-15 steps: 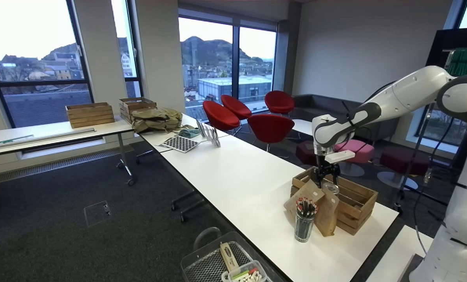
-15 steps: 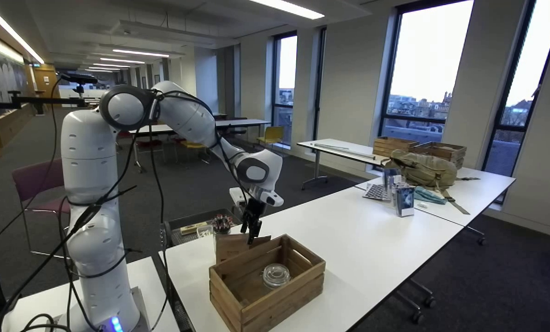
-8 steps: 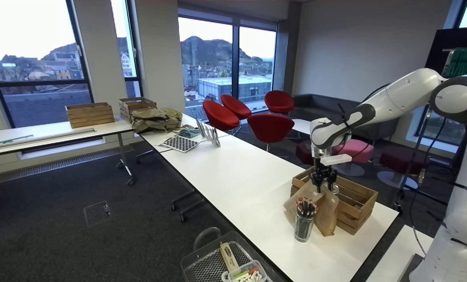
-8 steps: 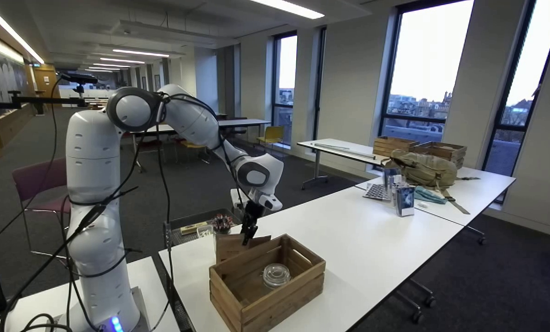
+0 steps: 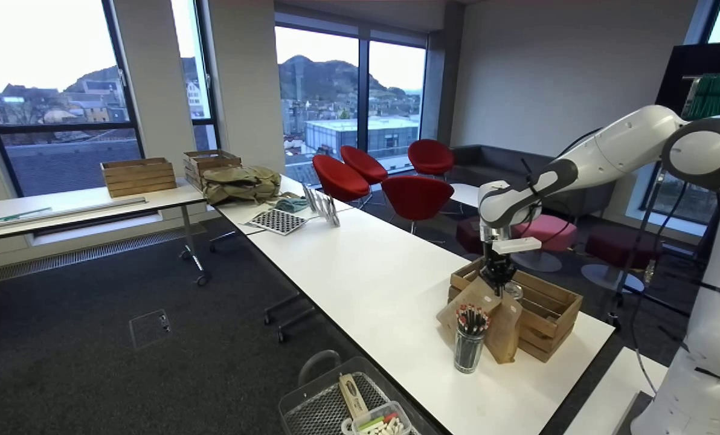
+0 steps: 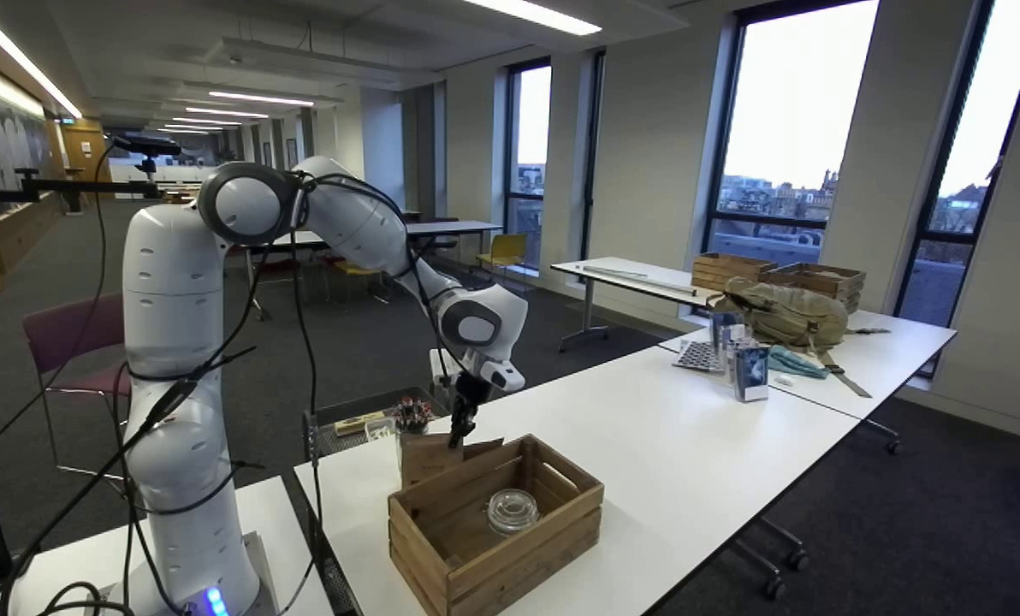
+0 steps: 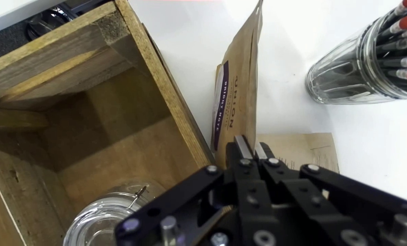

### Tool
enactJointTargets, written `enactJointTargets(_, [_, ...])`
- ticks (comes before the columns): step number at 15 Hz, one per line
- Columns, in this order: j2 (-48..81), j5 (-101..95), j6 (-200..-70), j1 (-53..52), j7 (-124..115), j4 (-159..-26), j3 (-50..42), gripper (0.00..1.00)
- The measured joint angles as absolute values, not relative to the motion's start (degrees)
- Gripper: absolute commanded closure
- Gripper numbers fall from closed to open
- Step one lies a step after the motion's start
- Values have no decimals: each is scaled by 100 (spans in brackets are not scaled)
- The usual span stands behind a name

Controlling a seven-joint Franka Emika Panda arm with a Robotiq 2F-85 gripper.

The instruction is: Remove the brown bags from the box then put them back inside

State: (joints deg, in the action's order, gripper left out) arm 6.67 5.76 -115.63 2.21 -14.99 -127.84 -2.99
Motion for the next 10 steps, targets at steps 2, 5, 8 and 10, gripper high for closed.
enactJointTargets(2, [668, 576, -11563, 225, -1499, -12782, -312, 100])
enactJointTargets(5, [666, 575, -11563, 230, -1499, -12781, -324, 100])
enactJointTargets(8, [619, 537, -11562, 227, -1500, -12781, -325, 100])
enactJointTargets(10, [466, 458, -11558, 219, -1505, -12780, -321, 100])
